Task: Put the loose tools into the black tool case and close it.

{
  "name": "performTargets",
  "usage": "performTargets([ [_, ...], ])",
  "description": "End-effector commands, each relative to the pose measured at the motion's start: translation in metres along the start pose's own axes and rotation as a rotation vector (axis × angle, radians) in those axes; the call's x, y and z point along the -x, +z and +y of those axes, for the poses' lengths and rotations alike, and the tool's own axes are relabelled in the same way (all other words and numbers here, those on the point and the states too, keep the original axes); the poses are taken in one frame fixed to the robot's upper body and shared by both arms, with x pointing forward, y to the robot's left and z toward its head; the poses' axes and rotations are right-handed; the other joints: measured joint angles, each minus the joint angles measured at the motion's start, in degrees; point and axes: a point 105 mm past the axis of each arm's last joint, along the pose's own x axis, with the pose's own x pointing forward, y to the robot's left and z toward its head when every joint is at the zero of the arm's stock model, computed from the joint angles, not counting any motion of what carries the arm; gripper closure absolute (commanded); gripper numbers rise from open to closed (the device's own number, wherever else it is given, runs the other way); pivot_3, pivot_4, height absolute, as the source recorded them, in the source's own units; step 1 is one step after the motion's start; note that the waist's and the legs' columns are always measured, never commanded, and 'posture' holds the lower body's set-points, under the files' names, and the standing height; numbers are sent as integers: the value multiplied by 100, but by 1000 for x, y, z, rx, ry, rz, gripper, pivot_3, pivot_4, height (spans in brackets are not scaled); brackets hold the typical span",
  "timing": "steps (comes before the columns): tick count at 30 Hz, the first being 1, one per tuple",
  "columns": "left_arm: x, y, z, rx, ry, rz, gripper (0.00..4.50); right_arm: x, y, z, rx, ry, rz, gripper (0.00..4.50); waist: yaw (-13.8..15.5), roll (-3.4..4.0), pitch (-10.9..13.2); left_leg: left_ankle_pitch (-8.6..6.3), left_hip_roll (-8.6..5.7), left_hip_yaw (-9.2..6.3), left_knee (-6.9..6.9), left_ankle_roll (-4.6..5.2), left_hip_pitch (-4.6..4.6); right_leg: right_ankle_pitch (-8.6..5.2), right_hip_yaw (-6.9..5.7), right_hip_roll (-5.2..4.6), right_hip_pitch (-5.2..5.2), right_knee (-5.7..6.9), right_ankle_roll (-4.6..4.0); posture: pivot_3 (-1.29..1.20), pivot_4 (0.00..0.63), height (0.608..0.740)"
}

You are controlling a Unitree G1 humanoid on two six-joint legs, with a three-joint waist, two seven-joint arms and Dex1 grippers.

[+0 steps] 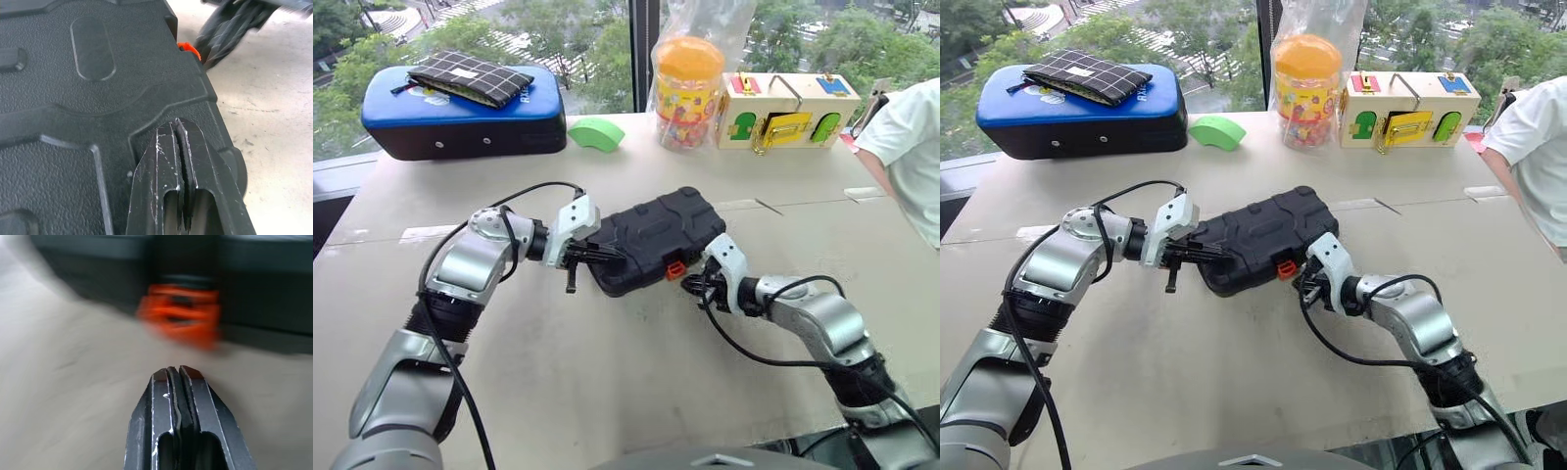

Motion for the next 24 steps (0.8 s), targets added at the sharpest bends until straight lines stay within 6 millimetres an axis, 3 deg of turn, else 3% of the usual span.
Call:
performTargets([
  [1, -7, -30, -4, 87, 0, 113, 4451, -7, 13, 1, -19, -23, -87, 4500, -27, 2, -6, 0, 1, 2, -1, 0, 4, 0, 4, 1, 0, 3, 0, 0, 150, 740],
  [16, -10, -25, -16, 98, 16, 123, 4451, -6, 50, 3, -229, -4, -338, 4500, -85, 22, 4, 0, 10, -4, -3, -2, 27, 1, 24, 25, 12, 8, 0, 0, 150, 740],
  [20, -10, -24, -18, 111, 22, 125, 4451, 11, 81, 21, -247, 130, -458, 4500, -77, 31, 10, 0, 9, -6, -9, -2, 25, 1, 25, 25, 10, 6, -1, 0, 150, 740],
  [24, -11, -32, -20, 129, 26, 143, 4451, 18, 95, 39, -204, 223, -468, 4500, -99, 42, 13, 0, 10, -3, -22, -2, 29, 1, 37, 26, 2, 6, -2, 0, 150, 740],
])
